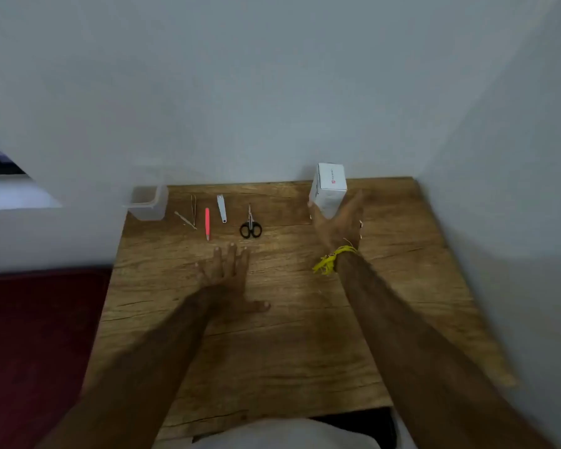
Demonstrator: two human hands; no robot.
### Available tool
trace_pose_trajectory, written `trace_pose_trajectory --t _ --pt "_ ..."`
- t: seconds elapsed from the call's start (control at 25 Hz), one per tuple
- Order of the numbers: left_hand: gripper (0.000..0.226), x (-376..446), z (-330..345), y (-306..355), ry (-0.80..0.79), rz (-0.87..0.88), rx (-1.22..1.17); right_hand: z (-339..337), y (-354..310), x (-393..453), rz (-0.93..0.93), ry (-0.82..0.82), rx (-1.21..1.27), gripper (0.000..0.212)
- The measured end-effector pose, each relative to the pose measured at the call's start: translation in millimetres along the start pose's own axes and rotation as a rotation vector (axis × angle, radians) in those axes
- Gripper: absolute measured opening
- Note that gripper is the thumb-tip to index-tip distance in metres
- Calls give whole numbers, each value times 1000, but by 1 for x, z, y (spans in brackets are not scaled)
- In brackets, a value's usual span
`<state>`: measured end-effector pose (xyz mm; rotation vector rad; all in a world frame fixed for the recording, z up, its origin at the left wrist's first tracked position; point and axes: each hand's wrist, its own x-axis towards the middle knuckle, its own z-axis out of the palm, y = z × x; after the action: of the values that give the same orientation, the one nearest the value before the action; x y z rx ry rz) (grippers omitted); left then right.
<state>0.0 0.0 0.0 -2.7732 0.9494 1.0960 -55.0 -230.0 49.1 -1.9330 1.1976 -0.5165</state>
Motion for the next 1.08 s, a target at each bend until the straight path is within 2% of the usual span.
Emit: trace_pose_trajectory --t 0.08,0.28,0.48,0.6,0.72,0.8,0.88,0.96,1.08 --pt "138 4 0 2 -3 26 13 5 -9 16 -42 82 4 97" --pt "137 4 -1 1 -31 3 -34 17 -15 29 -31 126 94 73" --pt "137 0 1 1 22 15 -60 4 -1 -18 -133 79 85 68" --pt "139 -13 10 5 191 39 -182 -6 2 -59 -181 6 59 67" --pt "143 -39 9 22 350 113 -615 -16 6 -94 -213 -82 87 65" --pt "143 -56 -1 34 514 251 -715 -19 6 -117 -199 -135 197 63" --pt "131 -66 -12 37 606 372 -697 -18 4 -143 -189 -178 320 59" --pt "111 -73 -21 33 608 403 -729 -16 0 -166 -191 -222 407 56" --pt "89 -85 -21 14 639 414 -632 -13 -7 -180 -165 -304 461 45"
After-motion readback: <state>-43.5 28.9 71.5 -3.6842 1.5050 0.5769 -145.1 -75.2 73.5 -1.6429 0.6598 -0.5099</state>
